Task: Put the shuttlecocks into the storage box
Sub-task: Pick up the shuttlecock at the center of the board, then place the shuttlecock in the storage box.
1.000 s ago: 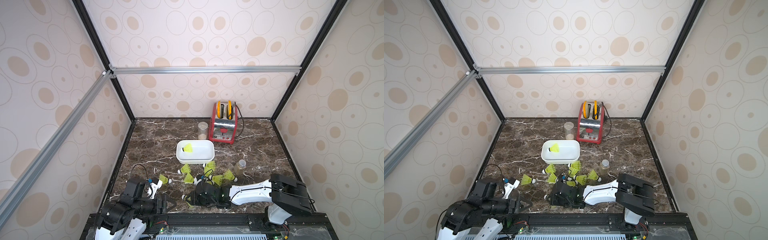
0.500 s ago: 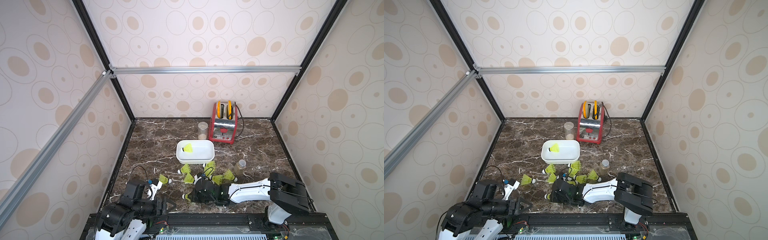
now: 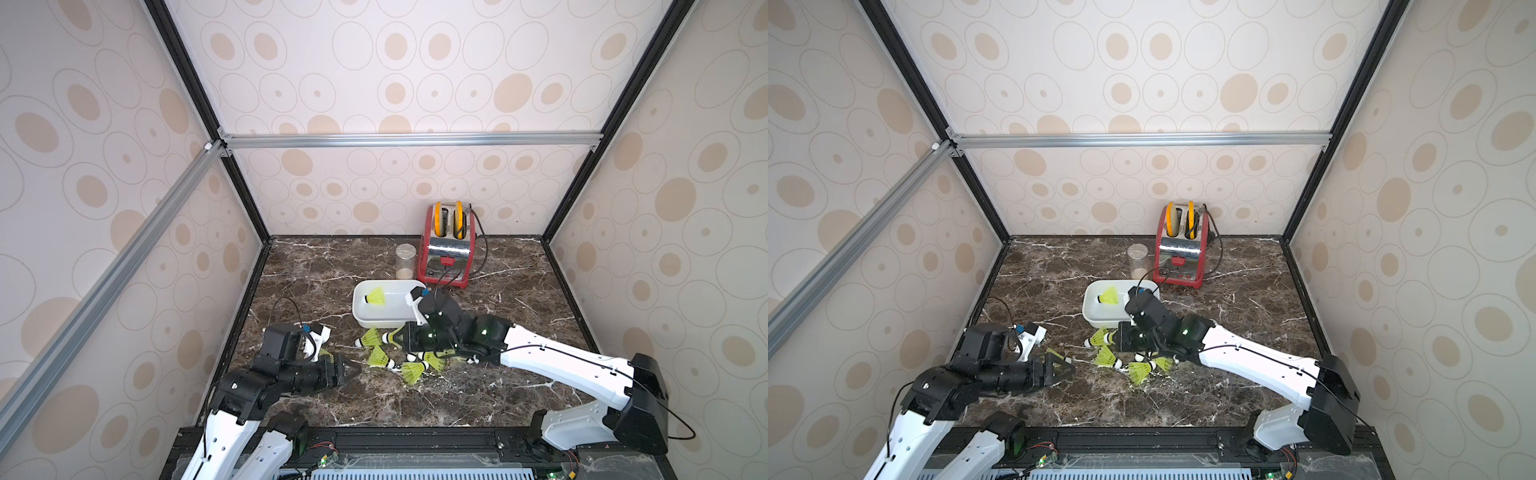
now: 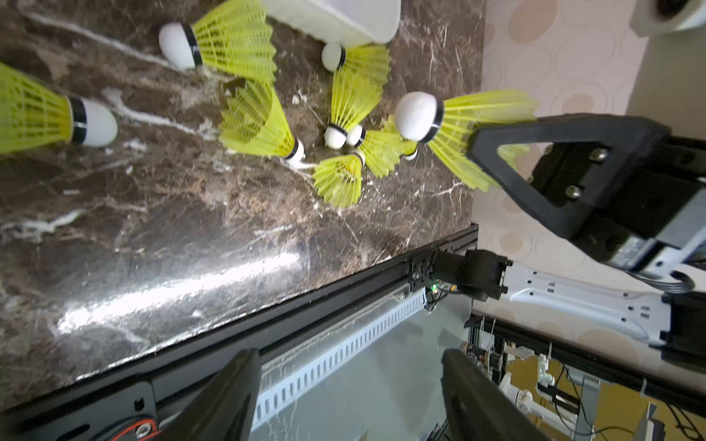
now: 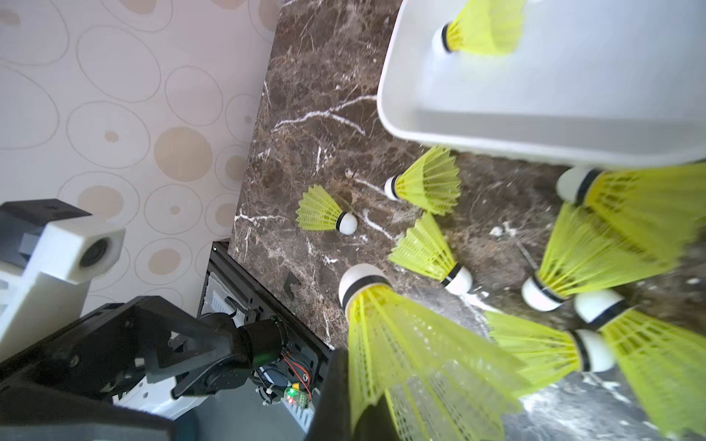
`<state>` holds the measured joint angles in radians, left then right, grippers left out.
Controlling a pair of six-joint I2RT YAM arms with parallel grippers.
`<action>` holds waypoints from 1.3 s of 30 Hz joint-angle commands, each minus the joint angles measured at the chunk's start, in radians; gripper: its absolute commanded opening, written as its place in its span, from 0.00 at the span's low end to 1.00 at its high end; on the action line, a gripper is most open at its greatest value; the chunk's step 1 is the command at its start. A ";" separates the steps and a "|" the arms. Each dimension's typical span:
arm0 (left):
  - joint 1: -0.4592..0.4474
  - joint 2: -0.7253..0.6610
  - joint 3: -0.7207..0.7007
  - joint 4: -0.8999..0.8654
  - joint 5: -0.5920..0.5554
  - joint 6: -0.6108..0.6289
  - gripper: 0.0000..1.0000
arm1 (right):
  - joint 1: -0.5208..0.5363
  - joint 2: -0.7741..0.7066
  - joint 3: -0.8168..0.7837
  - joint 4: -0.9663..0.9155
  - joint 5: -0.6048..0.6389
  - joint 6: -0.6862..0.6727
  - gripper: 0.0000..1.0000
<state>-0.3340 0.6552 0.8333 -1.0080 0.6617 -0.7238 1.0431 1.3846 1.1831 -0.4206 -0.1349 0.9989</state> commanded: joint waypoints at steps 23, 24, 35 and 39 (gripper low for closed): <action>0.000 0.381 0.146 0.327 -0.356 -0.059 0.79 | -0.284 0.586 0.310 0.191 -0.437 -0.208 0.00; 0.000 0.379 0.144 0.327 -0.368 -0.059 0.79 | -0.278 0.597 0.319 0.190 -0.434 -0.215 0.00; 0.000 0.365 0.164 0.326 -0.403 -0.030 0.79 | -0.249 0.719 0.350 0.301 -0.436 -0.175 0.00; 0.000 0.353 0.150 0.311 -0.393 -0.020 0.79 | -0.248 0.757 0.375 0.319 -0.443 -0.156 0.00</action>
<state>-0.3340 1.0279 0.9653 -0.6815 0.2783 -0.7761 0.7918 2.1174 1.5253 -0.1421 -0.5640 0.8219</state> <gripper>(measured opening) 0.789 0.038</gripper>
